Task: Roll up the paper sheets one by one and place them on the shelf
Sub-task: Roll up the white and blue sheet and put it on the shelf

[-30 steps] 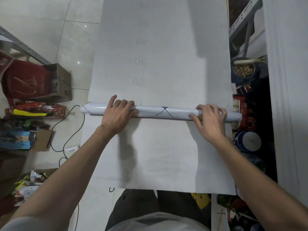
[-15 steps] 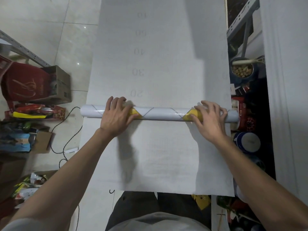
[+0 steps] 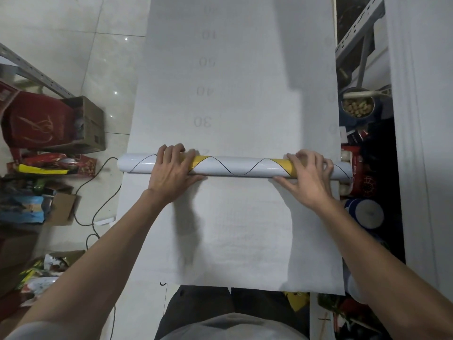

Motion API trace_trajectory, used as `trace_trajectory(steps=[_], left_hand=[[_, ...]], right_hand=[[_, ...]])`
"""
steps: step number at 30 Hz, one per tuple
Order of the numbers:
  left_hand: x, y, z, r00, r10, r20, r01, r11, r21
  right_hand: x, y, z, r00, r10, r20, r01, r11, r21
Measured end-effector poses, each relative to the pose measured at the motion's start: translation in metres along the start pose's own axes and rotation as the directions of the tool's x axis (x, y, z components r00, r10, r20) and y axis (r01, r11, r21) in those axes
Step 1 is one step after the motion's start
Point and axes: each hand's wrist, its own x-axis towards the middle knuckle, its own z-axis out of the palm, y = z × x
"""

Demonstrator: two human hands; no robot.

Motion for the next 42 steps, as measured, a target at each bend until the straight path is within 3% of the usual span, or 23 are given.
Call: trace_trajectory(steps=[4,13,16,24,27,30,36,39,42], left_hand=[[0.001,-0.001,0.0,0.998,-0.056,-0.021,0.055,0.997,-0.056],[0.004,-0.006,-0.002,1.0,-0.019,0.02,0.02,0.999,-0.026],[0.006,-0.005,-0.005,0.998,-0.059,0.026,0.061,0.994,-0.095],[0.007,-0.002,-0.008,0.999,-0.039,0.029,0.04,0.999,-0.011],[0.007,-0.002,-0.006,0.996,-0.083,0.027,0.084,0.994,-0.073],[0.005,-0.003,-0.003,0.999,-0.038,-0.001,0.038,0.996,-0.079],[0.011,-0.003,-0.01,0.996,-0.07,0.052,0.073,0.996,-0.06],[0.009,-0.004,-0.011,0.991,-0.091,0.096,0.103,0.986,-0.131],[0.007,-0.005,-0.008,0.995,-0.049,0.087,0.062,0.985,-0.16]], right_hand=[[0.003,-0.001,-0.004,0.999,0.039,-0.03,-0.038,0.999,0.009],[0.0,0.001,0.0,0.999,0.029,-0.016,-0.03,0.999,-0.039],[0.004,0.001,-0.002,0.994,0.082,-0.071,-0.08,0.996,0.036],[0.006,-0.001,-0.005,0.998,0.051,-0.03,-0.051,0.999,0.009],[0.01,-0.001,-0.009,0.996,0.08,-0.043,-0.078,0.996,0.034],[0.006,-0.001,-0.007,0.997,0.069,-0.032,-0.067,0.997,0.042],[0.005,0.002,-0.005,0.997,0.061,-0.045,-0.06,0.998,0.017],[0.01,0.003,-0.007,0.994,0.09,-0.065,-0.084,0.992,0.093],[0.007,0.005,-0.002,0.998,0.049,-0.041,-0.047,0.997,0.057]])
